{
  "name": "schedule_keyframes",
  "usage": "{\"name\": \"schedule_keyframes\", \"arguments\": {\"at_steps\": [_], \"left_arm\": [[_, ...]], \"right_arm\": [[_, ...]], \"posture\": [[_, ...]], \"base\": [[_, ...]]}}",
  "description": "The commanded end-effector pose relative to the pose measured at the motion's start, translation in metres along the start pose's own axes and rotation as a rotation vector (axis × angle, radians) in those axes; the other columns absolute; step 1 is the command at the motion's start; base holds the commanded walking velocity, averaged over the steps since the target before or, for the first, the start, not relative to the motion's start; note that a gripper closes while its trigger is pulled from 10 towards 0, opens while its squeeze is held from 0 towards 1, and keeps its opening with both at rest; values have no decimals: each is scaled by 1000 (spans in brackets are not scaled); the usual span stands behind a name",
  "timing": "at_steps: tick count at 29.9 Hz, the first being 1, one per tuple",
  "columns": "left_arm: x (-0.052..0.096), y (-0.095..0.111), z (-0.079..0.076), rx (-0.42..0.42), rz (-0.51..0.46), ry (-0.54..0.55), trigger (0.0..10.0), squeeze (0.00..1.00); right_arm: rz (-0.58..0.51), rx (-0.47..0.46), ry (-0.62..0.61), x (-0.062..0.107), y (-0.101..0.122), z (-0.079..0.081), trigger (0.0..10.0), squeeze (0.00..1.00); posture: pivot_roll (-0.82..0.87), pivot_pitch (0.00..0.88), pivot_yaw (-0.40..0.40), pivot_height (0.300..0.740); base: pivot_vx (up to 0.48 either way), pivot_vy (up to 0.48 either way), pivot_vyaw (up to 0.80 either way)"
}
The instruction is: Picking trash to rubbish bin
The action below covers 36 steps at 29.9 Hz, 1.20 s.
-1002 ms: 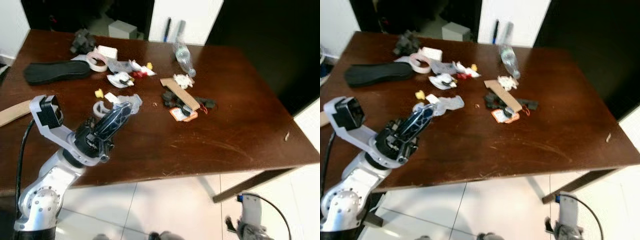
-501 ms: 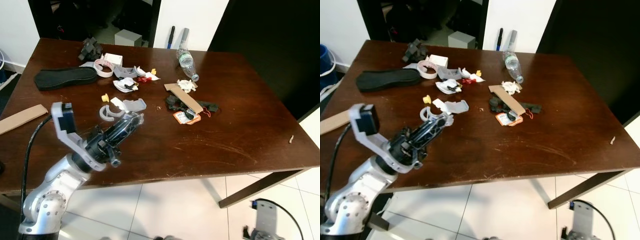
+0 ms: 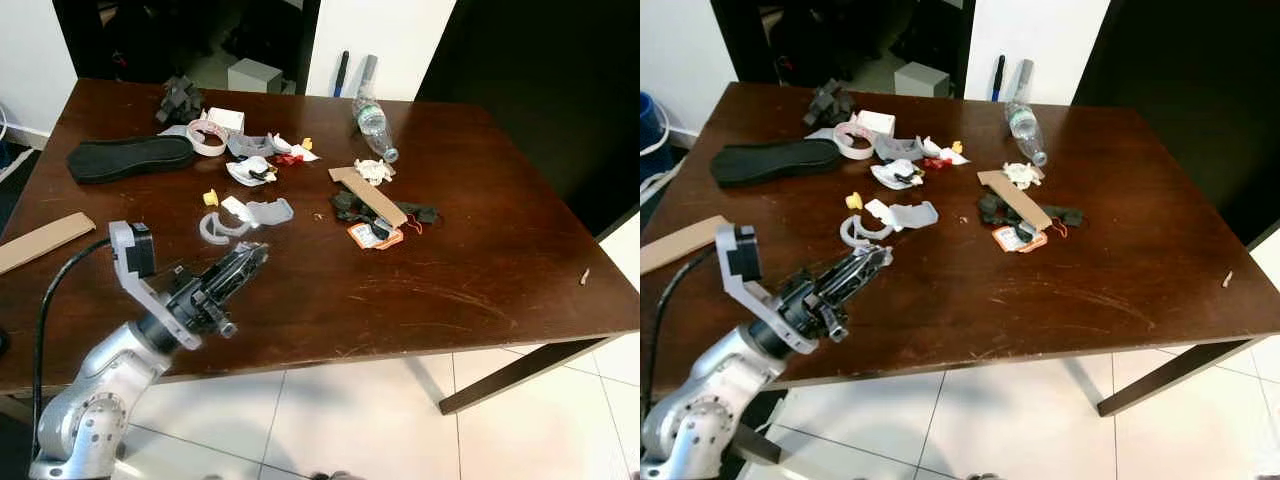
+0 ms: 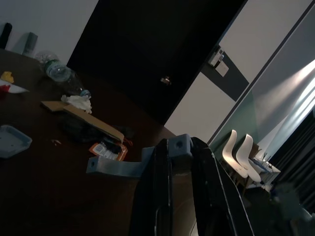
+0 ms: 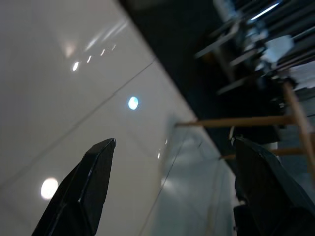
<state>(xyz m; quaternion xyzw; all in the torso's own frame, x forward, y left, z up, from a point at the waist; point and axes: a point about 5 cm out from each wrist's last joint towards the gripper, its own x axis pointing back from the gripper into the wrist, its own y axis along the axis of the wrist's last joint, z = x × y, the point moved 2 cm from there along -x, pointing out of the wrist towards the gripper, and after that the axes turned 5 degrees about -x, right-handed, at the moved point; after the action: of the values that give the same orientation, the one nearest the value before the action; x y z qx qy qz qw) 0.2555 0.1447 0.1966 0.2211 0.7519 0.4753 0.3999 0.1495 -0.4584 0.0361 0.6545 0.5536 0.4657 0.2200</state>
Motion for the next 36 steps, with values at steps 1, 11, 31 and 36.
{"name": "schedule_keyframes", "arguments": {"at_steps": [1,11,31,36], "left_arm": [[2,0,-3,-22,16,-1,10000,0],[-2,3,-2,-34,3,10,10000,0],[-9,47,10,-223,-93,129,10000,0],[-10,68,7,-341,-97,163,10000,0]], "right_arm": [[-47,-56,-38,-2,17,-6,10000,0],[-495,-458,170,37,176,20,10000,0],[-689,-596,1732,306,226,196,10000,0],[-691,-470,1900,345,202,212,10000,0]], "posture": [[174,141,-112,740],[180,141,-103,740],[234,128,-111,740],[256,134,-113,740]], "base": [[0,0,0],[0,0,0],[0,0,232],[0,0,775]]}}
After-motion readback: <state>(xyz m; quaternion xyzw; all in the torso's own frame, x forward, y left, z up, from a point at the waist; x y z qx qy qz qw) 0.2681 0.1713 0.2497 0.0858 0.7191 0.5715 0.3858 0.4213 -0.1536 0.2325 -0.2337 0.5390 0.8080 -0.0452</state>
